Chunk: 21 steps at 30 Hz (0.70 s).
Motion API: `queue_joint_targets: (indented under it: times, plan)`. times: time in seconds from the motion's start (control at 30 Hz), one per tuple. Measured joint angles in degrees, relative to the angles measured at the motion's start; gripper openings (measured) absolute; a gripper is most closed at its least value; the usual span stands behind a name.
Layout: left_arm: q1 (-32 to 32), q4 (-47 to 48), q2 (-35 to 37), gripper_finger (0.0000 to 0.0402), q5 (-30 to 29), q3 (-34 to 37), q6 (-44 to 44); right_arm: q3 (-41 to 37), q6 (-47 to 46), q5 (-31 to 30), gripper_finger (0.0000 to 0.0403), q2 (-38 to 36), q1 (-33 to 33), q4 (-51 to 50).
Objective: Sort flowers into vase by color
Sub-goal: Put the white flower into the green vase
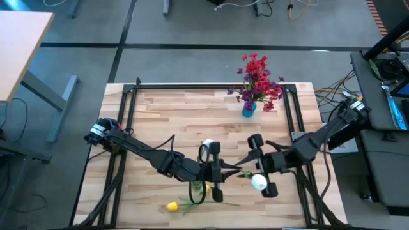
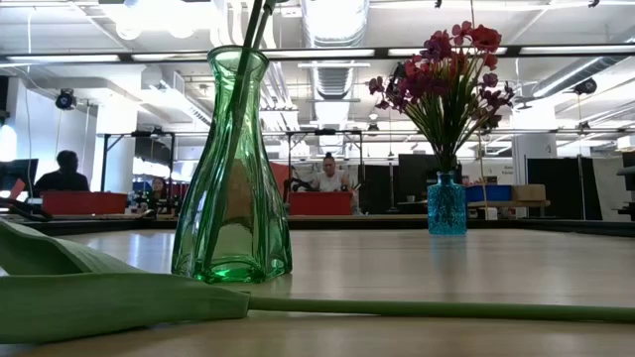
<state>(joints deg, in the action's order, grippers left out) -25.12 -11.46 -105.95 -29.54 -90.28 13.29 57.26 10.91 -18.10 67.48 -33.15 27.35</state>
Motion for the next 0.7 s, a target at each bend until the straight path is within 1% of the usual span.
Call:
queue_joint_targets:
  times: [0.13, 0.27, 0.37, 0.5, 0.6, 0.7]
  plan:
    - [-0.02, 0.47, 0.0, 0.0, -0.04, 0.0, -0.31, 0.01, -0.91, 0.01, 0.0145, -0.54, 0.0, -0.39]
    - [-0.07, 1.09, 0.0, 0.0, -0.89, 0.0, -0.58, -0.01, -0.91, 0.02, 0.0129, -0.74, -0.26, -0.71]
    - [-0.07, 2.34, 0.02, 0.0, -3.17, 0.0, -1.43, -0.01, -1.9, 0.01, 0.0097, -1.06, -0.76, -1.15]
    - [-0.07, 2.21, 0.02, 0.0007, -3.55, 0.01, -2.22, -0.01, -1.75, 0.1, 0.0024, -1.2, -1.22, -2.18]
    - [-0.22, 2.0, 0.02, 0.0023, -3.42, 0.04, -2.02, -0.01, -2.26, -0.05, 0.0015, -1.22, -1.47, -2.42]
    - [-0.71, 2.04, 0.37, 0.0052, -3.33, 0.04, -1.33, -0.01, -2.37, -0.06, 0.0013, -1.47, -1.84, -2.89]
